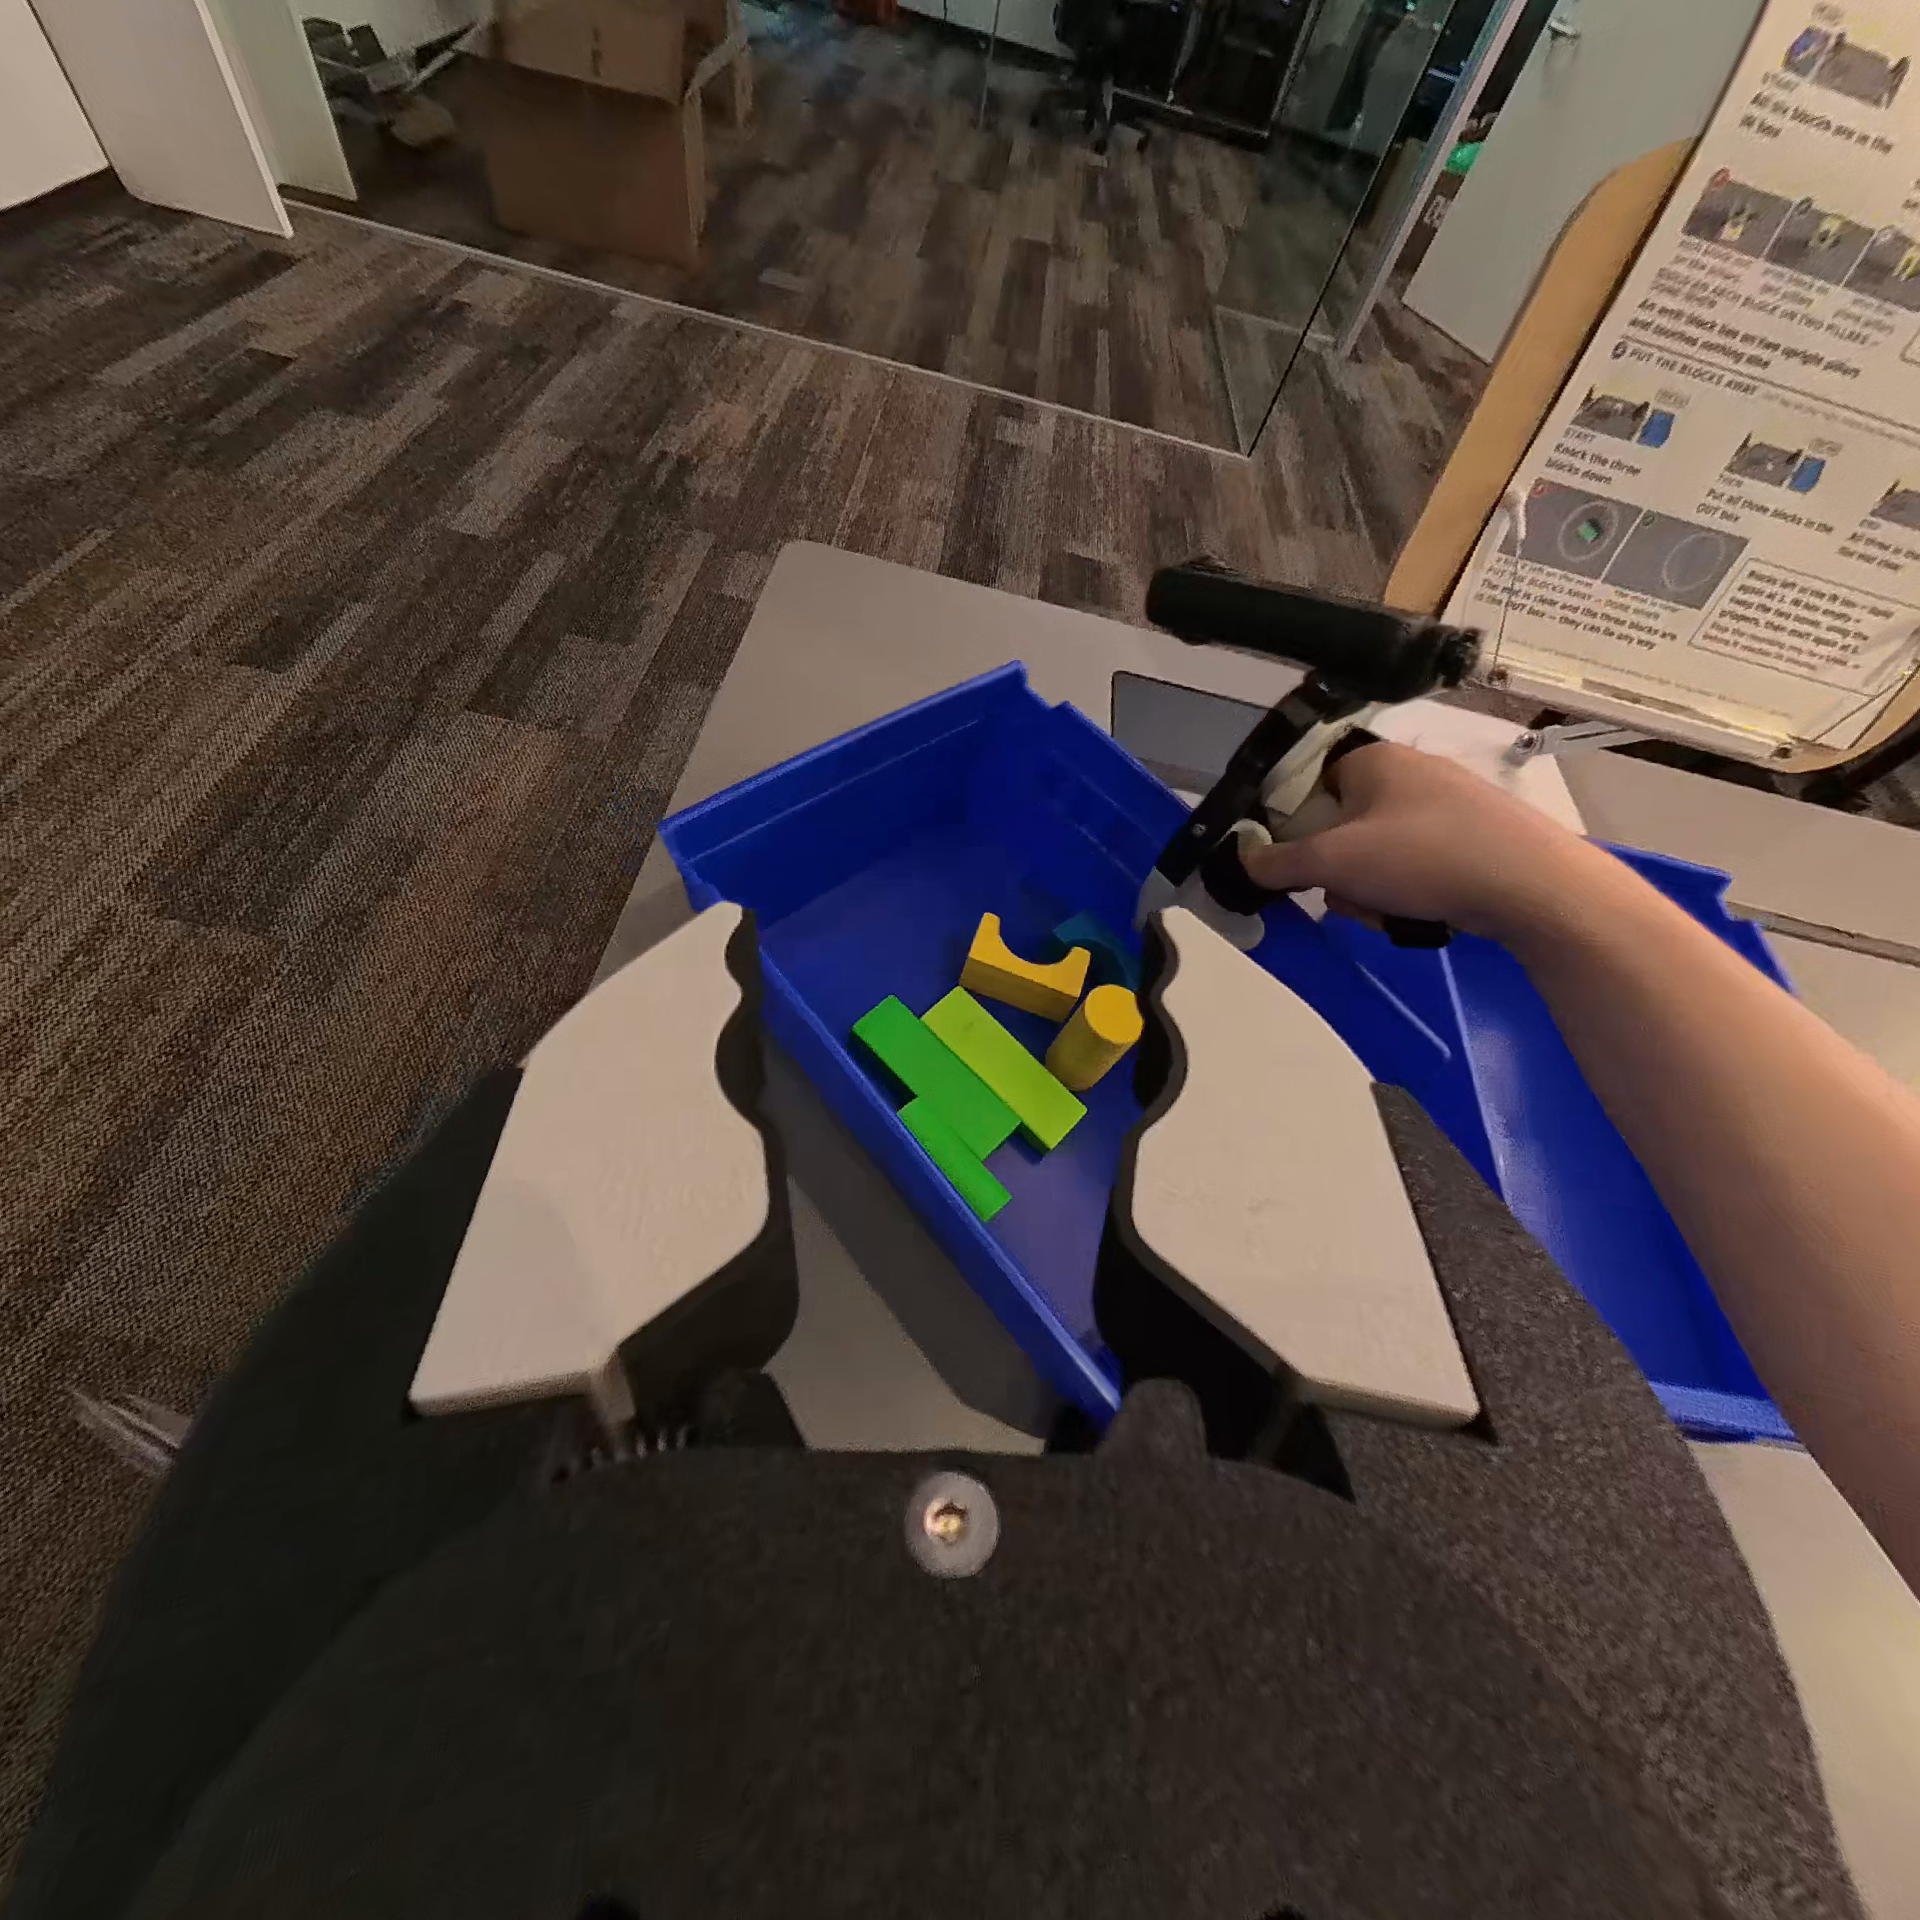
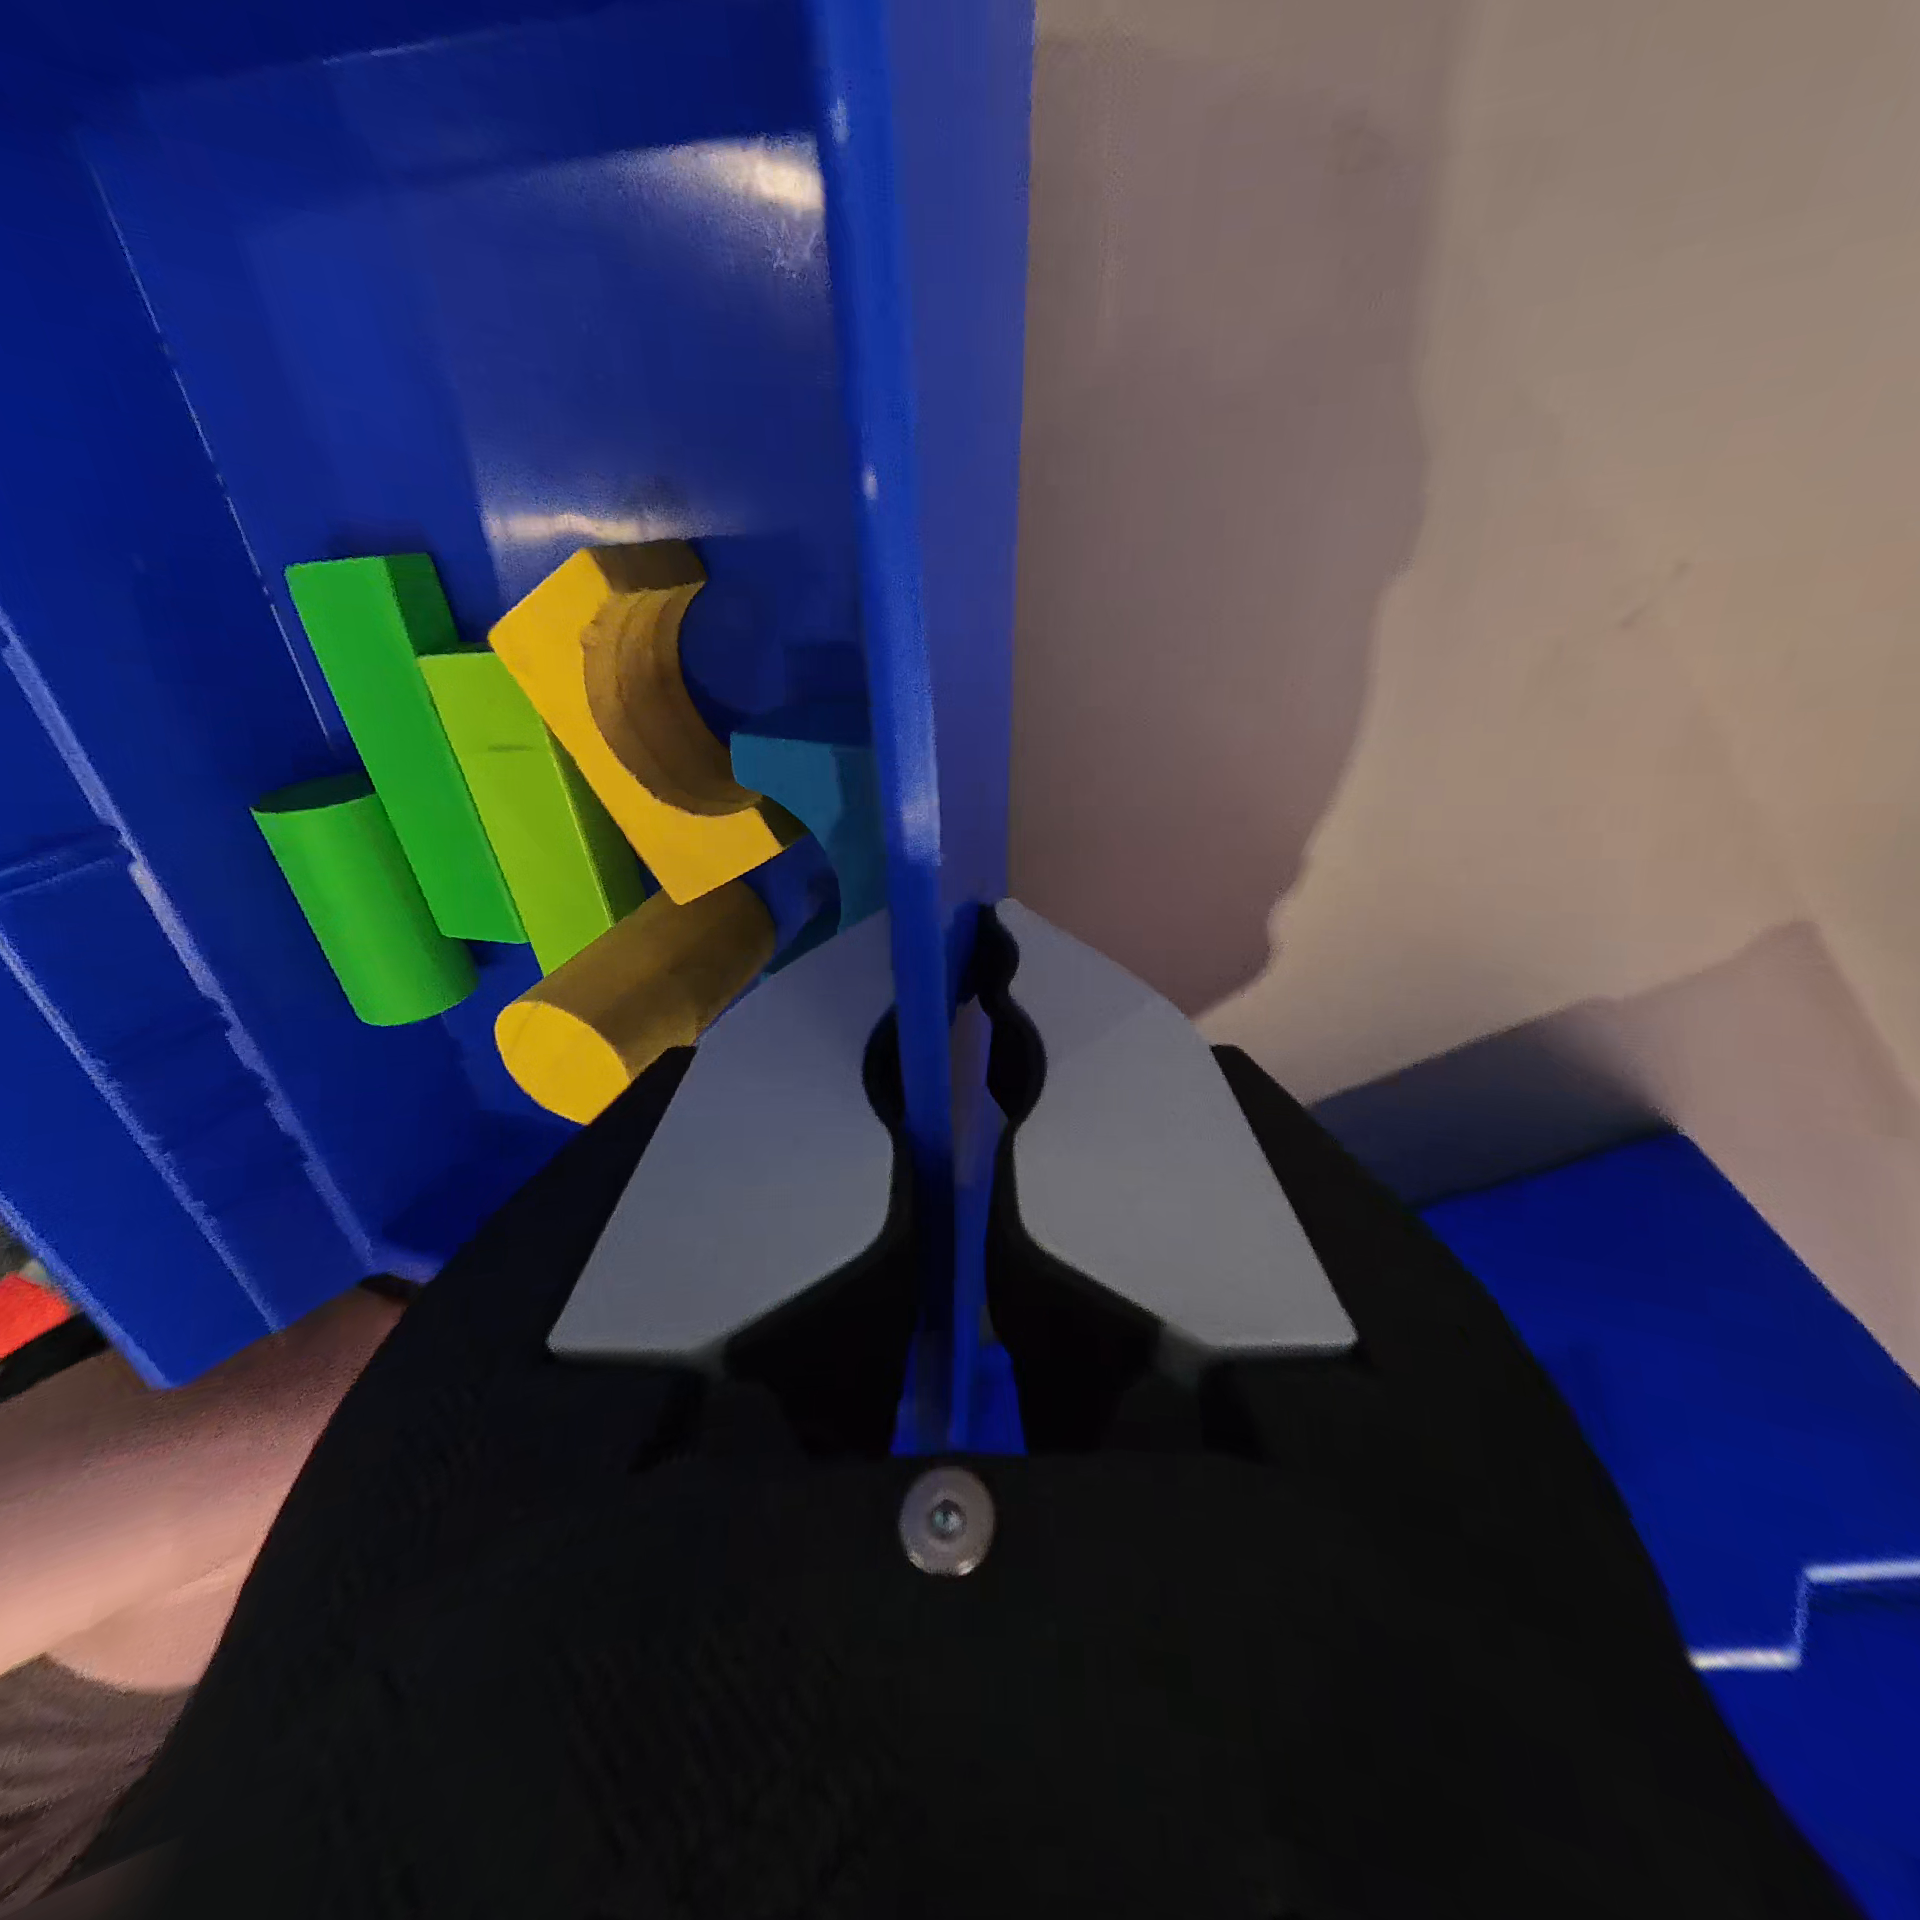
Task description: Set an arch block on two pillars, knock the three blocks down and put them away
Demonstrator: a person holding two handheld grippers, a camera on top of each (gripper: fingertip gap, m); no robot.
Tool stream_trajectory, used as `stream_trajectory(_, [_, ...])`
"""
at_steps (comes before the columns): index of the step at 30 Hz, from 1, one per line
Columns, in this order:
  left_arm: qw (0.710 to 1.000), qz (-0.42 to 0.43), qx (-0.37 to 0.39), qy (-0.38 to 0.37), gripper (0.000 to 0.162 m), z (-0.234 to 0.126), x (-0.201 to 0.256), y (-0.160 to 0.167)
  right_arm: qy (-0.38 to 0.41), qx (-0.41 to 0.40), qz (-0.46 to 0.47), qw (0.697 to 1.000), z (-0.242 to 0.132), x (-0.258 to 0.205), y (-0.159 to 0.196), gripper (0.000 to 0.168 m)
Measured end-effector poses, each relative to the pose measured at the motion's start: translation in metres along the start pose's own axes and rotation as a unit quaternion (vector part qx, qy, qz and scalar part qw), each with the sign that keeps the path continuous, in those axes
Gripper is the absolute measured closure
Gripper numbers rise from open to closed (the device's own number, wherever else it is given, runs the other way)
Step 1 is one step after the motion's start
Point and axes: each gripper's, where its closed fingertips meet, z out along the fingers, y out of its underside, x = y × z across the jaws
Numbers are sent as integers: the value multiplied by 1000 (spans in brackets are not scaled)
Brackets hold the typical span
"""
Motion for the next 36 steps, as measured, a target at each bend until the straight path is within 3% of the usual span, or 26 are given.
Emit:
stream_trajectory(5, [999,-18,-47,-12,94,20,-21,15,-8,48,-30,998,-9,4,-3,153])
stream_trajectory(9, [990,-26,-138,-18,89,48,-41,47,77,236,-104,963,-87,14,-6,144])
stream_trajectory(11, [982,-27,-184,-26,84,63,-51,63,172,311,-130,926,-133,33,17,139])
stream_trajectory(14, [973,-27,-226,-28,83,84,-59,79,287,363,-97,881,-180,86,78,110])
stream_trajectory(17, [965,-40,-259,-18,83,101,-58,93,288,318,11,903,-179,147,152,87])
stream_trajectory(19, [956,-45,-288,-19,81,109,-58,104,272,278,87,917,-166,183,197,84])
stream_trajectory(22, [939,-43,-340,-21,76,116,-55,124,215,242,143,935,-134,207,235,84])
stream_trajectory(26, [913,-2,-406,-24,80,118,-47,148,162,147,168,961,-83,204,269,85])
stream_trajectory(29, [886,15,-462,-37,73,114,-45,167,150,113,145,971,-64,193,275,98])
stream_trajectory(30, [879,8,-477,-28,75,114,-40,173,143,101,139,975,-60,189,276,110])
stream_trajectory(32, [865,1,-502,-17,82,117,-34,183,118,81,134,981,-57,181,276,134])
stream_trajectory(36, [854,17,-518,-41,103,125,-38,188,122,54,148,980,-61,196,286,150])
